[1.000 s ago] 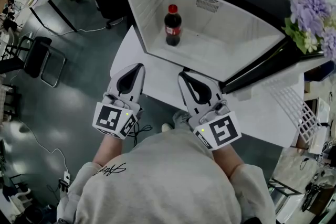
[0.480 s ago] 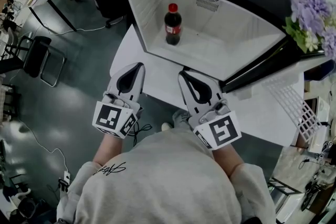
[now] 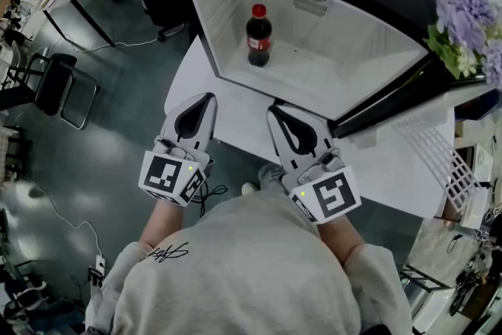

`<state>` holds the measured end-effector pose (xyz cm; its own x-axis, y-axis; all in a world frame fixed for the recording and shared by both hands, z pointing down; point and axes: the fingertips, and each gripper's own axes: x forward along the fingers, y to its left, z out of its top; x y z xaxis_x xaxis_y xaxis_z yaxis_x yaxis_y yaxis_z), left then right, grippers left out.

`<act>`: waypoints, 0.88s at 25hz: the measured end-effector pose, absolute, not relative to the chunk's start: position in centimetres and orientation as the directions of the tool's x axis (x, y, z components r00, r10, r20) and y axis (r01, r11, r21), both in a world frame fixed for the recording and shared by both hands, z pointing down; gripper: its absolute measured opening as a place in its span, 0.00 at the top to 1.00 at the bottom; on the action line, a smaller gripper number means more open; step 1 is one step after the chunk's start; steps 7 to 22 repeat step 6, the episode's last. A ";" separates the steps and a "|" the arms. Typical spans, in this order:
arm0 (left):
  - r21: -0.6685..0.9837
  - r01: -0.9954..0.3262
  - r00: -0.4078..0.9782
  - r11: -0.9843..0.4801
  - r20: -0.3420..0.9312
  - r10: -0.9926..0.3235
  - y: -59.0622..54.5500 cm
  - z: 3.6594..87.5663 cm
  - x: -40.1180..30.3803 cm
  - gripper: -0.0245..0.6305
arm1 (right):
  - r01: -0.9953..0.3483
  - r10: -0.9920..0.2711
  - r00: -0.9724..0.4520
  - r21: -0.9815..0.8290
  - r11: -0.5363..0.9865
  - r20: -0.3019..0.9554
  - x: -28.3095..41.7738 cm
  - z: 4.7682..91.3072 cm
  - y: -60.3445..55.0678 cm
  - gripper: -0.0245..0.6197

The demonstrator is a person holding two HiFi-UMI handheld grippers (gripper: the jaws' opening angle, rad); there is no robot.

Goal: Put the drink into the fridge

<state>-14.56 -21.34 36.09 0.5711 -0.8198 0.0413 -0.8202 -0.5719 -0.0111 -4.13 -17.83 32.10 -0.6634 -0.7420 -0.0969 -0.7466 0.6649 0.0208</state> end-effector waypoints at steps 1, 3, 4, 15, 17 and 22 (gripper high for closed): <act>-0.011 -0.820 0.572 -0.573 0.041 -0.819 -21.3 36.1 -14.5 0.96 | -0.747 -0.743 -0.663 0.021 0.664 -0.096 -4.1 32.1 -17.9 0.95; -0.010 -0.820 0.572 -0.573 0.041 -0.819 -21.4 36.1 -14.5 0.96 | -0.749 -0.745 -0.661 0.020 0.662 -0.093 -4.1 32.2 -17.9 0.95; -0.010 -0.820 0.571 -0.572 0.041 -0.820 -21.4 36.2 -14.6 0.96 | -0.749 -0.745 -0.660 0.019 0.662 -0.093 -4.1 32.2 -17.9 0.95; -0.009 -0.822 0.569 -0.570 0.041 -0.821 -21.5 36.2 -14.7 0.96 | -0.750 -0.746 -0.660 0.019 0.661 -0.093 -4.1 32.2 -18.0 0.95; -0.009 -0.822 0.569 -0.570 0.041 -0.821 -21.5 36.2 -14.7 0.96 | -0.750 -0.746 -0.660 0.019 0.661 -0.093 -4.1 32.2 -18.0 0.95; -0.009 -0.822 0.569 -0.570 0.041 -0.821 -21.5 36.2 -14.7 0.96 | -0.750 -0.746 -0.660 0.019 0.661 -0.093 -4.1 32.2 -18.0 0.95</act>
